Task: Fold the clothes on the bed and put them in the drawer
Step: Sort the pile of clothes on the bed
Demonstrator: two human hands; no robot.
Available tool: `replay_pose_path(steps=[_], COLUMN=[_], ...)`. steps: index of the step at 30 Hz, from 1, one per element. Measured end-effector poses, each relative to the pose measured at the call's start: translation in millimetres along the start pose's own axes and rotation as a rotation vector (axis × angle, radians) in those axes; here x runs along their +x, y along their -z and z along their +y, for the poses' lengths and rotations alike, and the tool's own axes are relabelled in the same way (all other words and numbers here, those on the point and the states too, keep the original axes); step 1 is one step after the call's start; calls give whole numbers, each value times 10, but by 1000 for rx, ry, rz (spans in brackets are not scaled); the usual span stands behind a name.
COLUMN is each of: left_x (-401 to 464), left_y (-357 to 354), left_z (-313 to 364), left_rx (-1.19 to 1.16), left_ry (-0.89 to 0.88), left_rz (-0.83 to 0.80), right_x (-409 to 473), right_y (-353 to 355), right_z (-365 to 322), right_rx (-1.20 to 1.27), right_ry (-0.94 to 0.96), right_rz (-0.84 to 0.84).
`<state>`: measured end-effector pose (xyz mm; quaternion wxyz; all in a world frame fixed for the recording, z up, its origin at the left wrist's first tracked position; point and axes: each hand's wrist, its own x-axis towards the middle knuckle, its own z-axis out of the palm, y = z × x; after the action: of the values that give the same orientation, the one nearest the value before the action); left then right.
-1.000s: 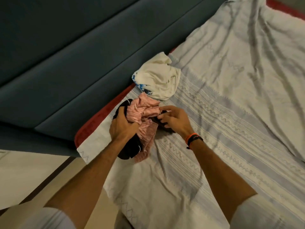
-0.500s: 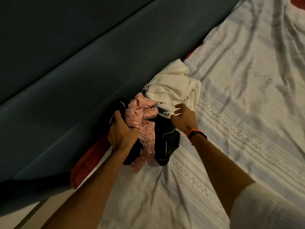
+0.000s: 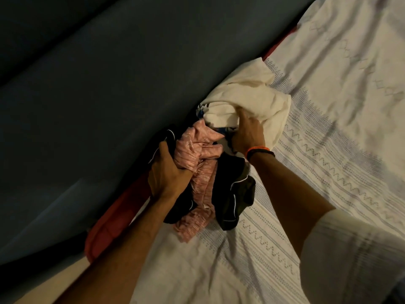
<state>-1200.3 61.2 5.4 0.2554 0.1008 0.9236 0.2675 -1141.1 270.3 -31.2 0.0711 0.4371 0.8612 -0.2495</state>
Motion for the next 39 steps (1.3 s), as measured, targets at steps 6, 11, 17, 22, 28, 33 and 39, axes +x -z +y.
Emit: replay_pose_path(steps=[6,11,17,22,28,33,39], left_x=[-38,-309,-1050,-1689,-2957,-4006,-5136], left_y=[61,291,646,782,987,1157,976], left_z=[-20,149,337,422,417,470,536], left_rx=[-26,-85,-231,-341,-413,-426,-487], left_ry=[90,154,127,113,61,-39,-198], left_rz=[-65,-53,-55,-36,13,16,-37], right_x=[-203,-808,-1849,-2510,-3736,-4773,-5853], right_y=[283,663,895,1107,1453,1772,2001], right_z=[5,2,53,62,215,473,1030], right_rx=[354,663,1004,1055,1019,996,996], right_ry=[-113,-150,-215,-187,-75,3,21], right_rz=[80,70,-4,22,55,126,277])
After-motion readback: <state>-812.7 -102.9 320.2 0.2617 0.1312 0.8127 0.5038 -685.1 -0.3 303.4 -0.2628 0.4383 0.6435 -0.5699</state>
